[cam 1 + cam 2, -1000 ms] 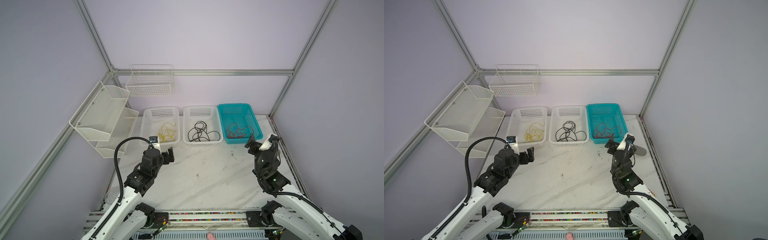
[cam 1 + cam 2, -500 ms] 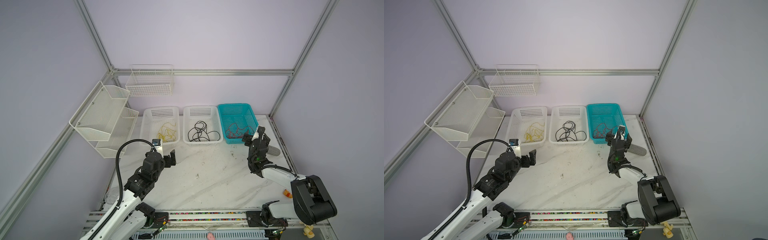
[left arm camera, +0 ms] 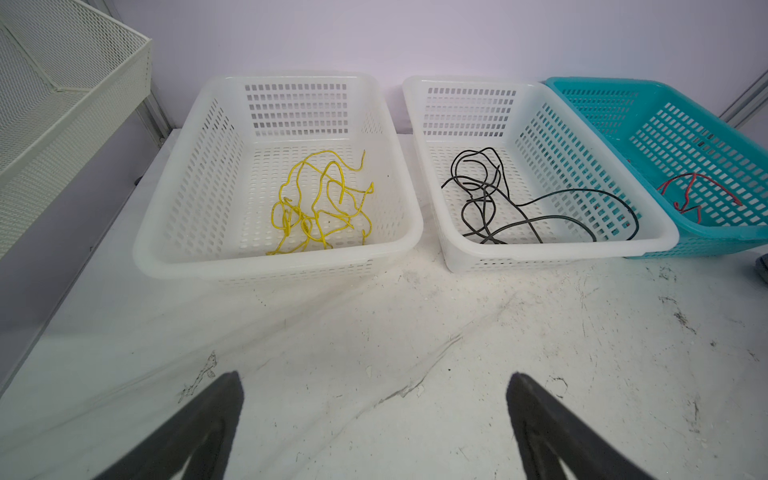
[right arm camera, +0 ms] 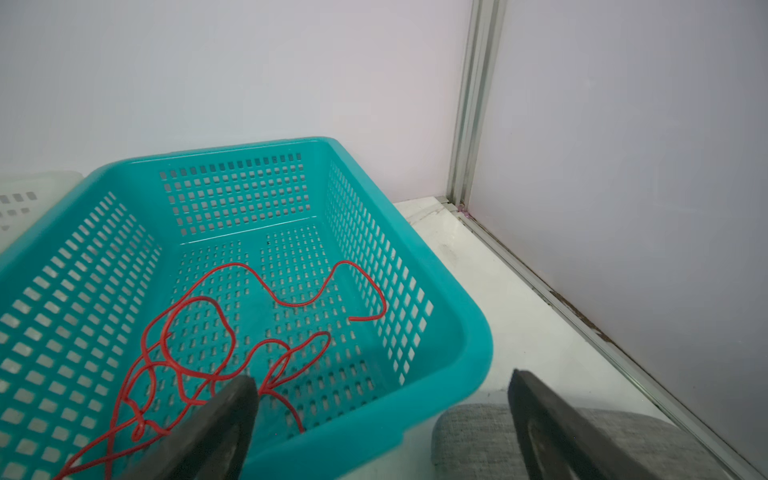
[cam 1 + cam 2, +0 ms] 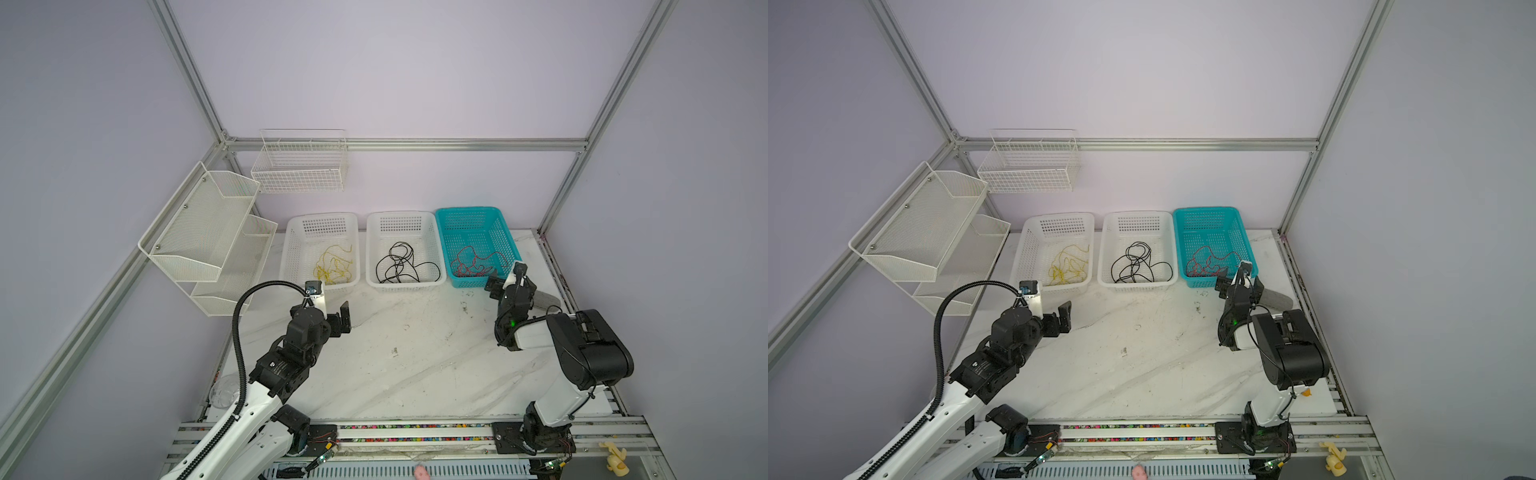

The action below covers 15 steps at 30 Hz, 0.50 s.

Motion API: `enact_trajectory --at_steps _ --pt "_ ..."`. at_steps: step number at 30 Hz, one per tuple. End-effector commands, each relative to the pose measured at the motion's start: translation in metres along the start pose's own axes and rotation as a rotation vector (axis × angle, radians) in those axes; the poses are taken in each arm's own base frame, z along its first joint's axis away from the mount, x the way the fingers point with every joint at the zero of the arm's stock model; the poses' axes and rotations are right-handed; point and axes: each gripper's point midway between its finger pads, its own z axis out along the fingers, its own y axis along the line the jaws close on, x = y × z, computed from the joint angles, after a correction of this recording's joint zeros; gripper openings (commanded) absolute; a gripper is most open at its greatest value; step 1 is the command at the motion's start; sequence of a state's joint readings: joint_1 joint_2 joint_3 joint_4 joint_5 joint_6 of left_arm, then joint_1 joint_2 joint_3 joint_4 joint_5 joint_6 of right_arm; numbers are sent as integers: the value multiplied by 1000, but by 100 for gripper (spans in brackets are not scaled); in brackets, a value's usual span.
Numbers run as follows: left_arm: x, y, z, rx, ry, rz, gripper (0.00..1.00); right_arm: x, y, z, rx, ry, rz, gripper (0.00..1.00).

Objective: Untangle the cables

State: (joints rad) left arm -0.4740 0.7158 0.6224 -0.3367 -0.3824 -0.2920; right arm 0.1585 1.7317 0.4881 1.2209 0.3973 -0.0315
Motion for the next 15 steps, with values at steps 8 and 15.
enact_trajectory --at_steps 8,15 --pt "12 5 10 -30 -51 95 100 -8 5 -4 -66 -88 32 97" --pt "24 14 14 -64 -169 182 100 -8 6 -4 -67 -89 31 97"
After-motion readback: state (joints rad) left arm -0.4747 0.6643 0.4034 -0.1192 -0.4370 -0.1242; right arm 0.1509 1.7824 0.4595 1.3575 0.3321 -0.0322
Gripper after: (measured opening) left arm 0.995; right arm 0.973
